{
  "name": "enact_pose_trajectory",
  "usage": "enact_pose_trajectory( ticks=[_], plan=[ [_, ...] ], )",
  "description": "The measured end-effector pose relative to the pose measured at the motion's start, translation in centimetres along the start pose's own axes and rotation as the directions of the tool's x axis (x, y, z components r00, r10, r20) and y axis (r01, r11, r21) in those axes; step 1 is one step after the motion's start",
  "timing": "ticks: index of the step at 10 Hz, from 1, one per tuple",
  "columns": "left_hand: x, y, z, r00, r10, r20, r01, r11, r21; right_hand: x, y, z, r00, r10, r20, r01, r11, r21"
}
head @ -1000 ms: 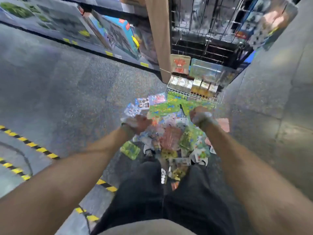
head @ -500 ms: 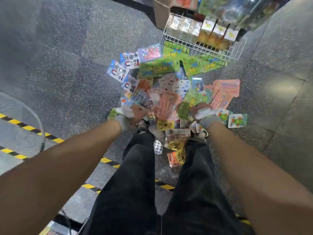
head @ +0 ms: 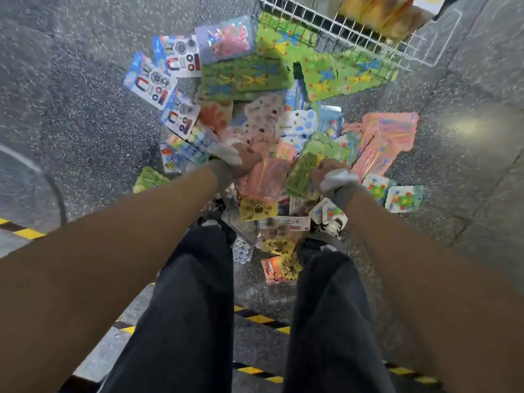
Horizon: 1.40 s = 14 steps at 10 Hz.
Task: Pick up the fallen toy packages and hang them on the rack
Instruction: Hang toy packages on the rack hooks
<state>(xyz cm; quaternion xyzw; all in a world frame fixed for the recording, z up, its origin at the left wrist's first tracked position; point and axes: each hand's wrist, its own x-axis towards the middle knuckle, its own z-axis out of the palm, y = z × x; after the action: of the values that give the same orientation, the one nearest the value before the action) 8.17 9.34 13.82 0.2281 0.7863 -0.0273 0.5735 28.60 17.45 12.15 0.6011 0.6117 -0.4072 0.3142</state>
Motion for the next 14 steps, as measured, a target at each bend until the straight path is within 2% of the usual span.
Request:
enact_pose_trajectory(
  ticks=[1, 2, 3, 4, 5, 6, 7, 8, 9, 10, 11, 12, 13, 14],
  plan=[
    [5.0, 0.7, 0.7, 0.997, 0.080, -0.022, -0.078, 0.995, 0.055, 4.2, -0.7, 0.3, 0.999, -0.048, -0.018, 0.047, 0.997, -0.053],
    [9.8, 1.8, 1.9, 0.991, 0.117, -0.058, -0.115, 0.993, 0.034, 8.8, -1.6, 0.6, 0.992, -0.123, -0.028, 0.119, 0.987, -0.107],
    [12.5, 2.6, 2.9, 0.987, 0.141, -0.082, -0.136, 0.989, 0.064, 11.8, -2.3, 0.5, 0.987, -0.160, 0.011, 0.159, 0.967, -0.200],
    [15.0, 3.3, 3.5, 0.979, 0.178, -0.104, -0.174, 0.984, 0.043, 14.1, -2.9, 0.0, 0.981, -0.194, -0.012, 0.185, 0.948, -0.258],
    [16.9, 3.5, 4.1, 0.979, 0.178, -0.102, -0.168, 0.981, 0.100, 16.0, -2.4, 0.4, 0.952, -0.298, -0.072, 0.265, 0.918, -0.295],
    [18.8, 4.4, 4.7, 0.976, 0.205, -0.069, -0.185, 0.957, 0.225, 18.2, -2.7, 0.3, 0.961, -0.275, -0.020, 0.259, 0.926, -0.274],
    [20.0, 4.3, 5.7, 0.966, 0.238, -0.103, -0.217, 0.959, 0.181, 19.6, -2.9, 0.2, 0.964, -0.261, 0.048, 0.265, 0.940, -0.214],
    [20.3, 4.3, 5.6, 0.965, 0.236, -0.115, -0.222, 0.968, 0.121, 19.8, -2.3, 0.7, 0.947, -0.322, 0.003, 0.317, 0.930, -0.186],
    [20.3, 3.8, 5.3, 0.961, 0.266, -0.070, -0.256, 0.959, 0.122, 19.8, -2.1, 0.6, 0.933, -0.355, -0.052, 0.331, 0.908, -0.259],
    [20.5, 3.5, 5.3, 0.962, 0.264, -0.069, -0.257, 0.961, 0.101, 20.0, -2.7, 0.4, 0.947, -0.320, 0.029, 0.310, 0.885, -0.349],
    [20.5, 2.9, 4.4, 0.970, 0.232, -0.070, -0.224, 0.970, 0.098, 19.7, -4.2, -0.4, 0.942, -0.327, 0.076, 0.319, 0.802, -0.506],
    [19.6, 2.8, 4.4, 0.963, 0.268, -0.039, -0.264, 0.961, 0.085, 19.0, -4.7, -0.4, 0.960, -0.270, 0.079, 0.271, 0.812, -0.517],
    [18.8, 2.8, 4.8, 0.951, 0.304, -0.057, -0.295, 0.946, 0.134, 18.5, -4.5, -0.5, 0.967, -0.248, 0.057, 0.248, 0.868, -0.430],
    [17.8, 2.8, 4.9, 0.925, 0.375, -0.063, -0.361, 0.917, 0.170, 17.1, -3.9, -0.8, 0.964, -0.258, 0.063, 0.265, 0.925, -0.272]
  ],
)
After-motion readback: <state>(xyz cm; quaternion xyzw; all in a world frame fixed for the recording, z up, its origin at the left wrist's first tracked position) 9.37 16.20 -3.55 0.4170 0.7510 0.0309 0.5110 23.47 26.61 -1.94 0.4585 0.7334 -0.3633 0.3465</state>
